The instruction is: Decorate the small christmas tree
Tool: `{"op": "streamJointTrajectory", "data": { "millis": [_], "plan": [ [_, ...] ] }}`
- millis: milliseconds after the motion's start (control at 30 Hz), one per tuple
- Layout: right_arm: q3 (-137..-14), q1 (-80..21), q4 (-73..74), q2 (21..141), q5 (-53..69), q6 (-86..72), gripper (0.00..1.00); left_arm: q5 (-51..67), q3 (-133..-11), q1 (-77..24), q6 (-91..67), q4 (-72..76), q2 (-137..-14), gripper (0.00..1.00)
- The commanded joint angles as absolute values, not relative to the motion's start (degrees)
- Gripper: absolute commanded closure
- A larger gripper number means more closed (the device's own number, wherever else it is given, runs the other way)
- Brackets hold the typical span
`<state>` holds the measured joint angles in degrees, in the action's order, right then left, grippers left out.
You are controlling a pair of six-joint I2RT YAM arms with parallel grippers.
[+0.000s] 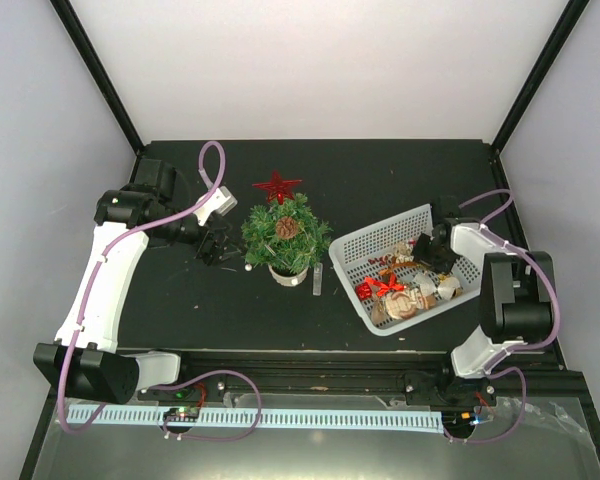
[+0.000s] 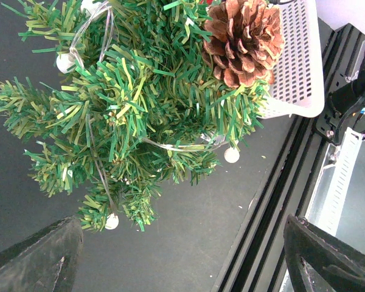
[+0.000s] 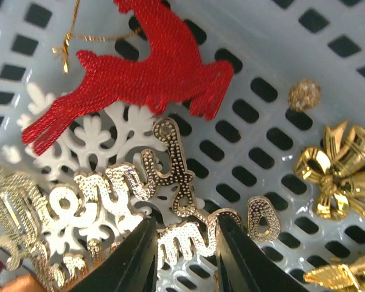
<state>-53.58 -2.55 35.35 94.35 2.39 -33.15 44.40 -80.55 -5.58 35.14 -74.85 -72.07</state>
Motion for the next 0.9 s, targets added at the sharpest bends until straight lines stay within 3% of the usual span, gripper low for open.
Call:
{"op": "streamJointTrajectory", "data": {
  "millis": [0, 267, 300, 433, 533, 867],
  "plan": [
    [-52.2, -2.9, 37.5, 91.2, 4.6, -31.9, 0.71, 45.7, -82.2, -5.2, 34.8, -73.9, -71.6, 0.10],
    [-56.0, -5.0, 48.0, 86.2, 7.0, -27.9, 0.73, 45.5, -81.8, -5.3, 35.4, -74.4, -71.4, 0.10],
    [-56.9, -4.9, 49.1, 86.1, 5.9, -27.8, 0.70, 45.7, -81.8, -5.2, 35.4, -74.4, -71.4, 0.10],
    [-60.2, -4.9, 49.9, 88.7, 2.4, -28.1, 0.32, 46.2, -81.9, -5.3, 35.2, -74.2, -71.6, 0.10],
    [-61.7, -4.9, 48.7, 92.0, 0.9, -28.6, 0.20, 46.1, -82.2, -5.2, 35.3, -74.4, -71.4, 0.10],
    [-65.0, -4.9, 43.0, 100.4, 0.3, -28.1, 0.16, 45.0, -82.6, -5.3, 35.7, -75.7, -71.0, 0.10]
  ]
}}
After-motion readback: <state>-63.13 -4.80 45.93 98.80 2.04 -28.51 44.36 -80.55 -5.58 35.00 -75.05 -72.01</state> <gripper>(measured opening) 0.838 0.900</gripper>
